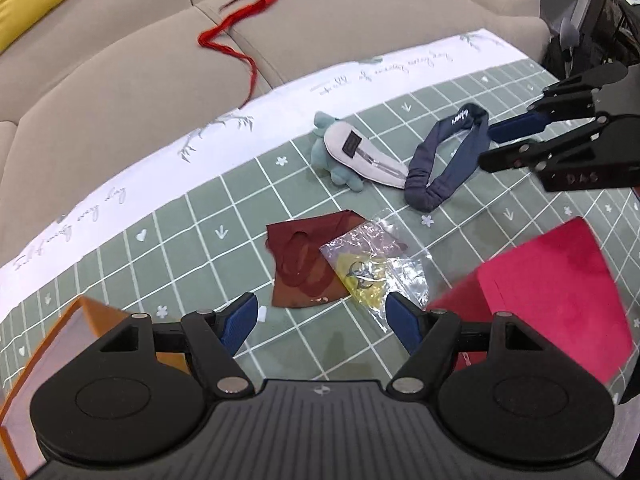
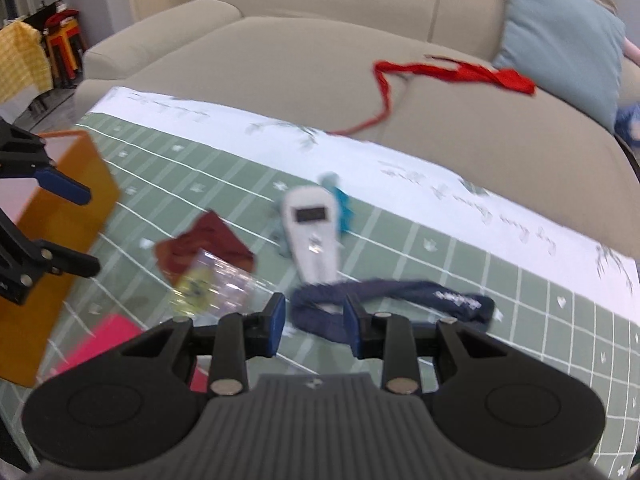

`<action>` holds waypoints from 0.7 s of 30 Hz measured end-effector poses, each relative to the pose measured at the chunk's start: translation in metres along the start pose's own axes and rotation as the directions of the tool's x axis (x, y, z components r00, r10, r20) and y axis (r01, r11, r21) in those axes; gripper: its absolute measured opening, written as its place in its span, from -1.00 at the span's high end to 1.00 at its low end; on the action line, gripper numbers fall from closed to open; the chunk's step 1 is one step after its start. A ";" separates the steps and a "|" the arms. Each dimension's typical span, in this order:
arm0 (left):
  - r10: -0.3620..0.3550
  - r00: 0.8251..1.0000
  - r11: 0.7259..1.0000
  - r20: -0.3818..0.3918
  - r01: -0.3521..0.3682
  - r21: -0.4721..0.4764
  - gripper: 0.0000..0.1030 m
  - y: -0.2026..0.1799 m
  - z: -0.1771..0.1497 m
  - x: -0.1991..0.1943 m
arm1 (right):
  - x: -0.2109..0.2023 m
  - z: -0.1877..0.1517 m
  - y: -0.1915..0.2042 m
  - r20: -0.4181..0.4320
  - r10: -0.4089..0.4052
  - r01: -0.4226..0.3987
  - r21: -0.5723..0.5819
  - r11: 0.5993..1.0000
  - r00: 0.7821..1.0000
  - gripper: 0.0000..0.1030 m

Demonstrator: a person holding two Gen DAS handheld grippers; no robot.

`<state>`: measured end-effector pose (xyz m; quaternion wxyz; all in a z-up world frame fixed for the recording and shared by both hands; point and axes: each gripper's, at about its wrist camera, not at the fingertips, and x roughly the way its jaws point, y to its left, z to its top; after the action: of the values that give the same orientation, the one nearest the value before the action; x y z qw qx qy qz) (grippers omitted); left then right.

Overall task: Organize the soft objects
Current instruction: 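Withdraw both tools from the box and move them over the mat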

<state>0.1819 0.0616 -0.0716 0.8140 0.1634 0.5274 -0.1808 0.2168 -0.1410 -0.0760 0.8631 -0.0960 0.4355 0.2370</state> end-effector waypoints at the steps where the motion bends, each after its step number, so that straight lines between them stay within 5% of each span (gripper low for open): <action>1: -0.007 1.000 1.000 -0.003 0.007 -0.002 -0.67 0.000 0.002 0.004 | 0.004 -0.004 -0.008 -0.006 -0.006 0.006 0.007 1.000 1.000 0.37; 14: -0.143 0.987 0.989 -0.073 0.141 -0.037 -0.53 0.001 0.013 0.068 | 0.032 -0.028 -0.065 -0.012 -0.004 0.005 0.125 0.992 1.000 0.02; 21: -0.183 0.980 0.981 -0.081 0.177 -0.080 -0.46 0.004 0.015 0.087 | 0.045 -0.029 -0.075 -0.026 -0.003 0.007 0.145 0.989 1.000 0.01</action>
<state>0.2291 0.0473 -0.1452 0.7756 0.0931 0.5816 -0.2270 0.2560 -0.2020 -0.1322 0.8628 -0.0370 0.4624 0.2012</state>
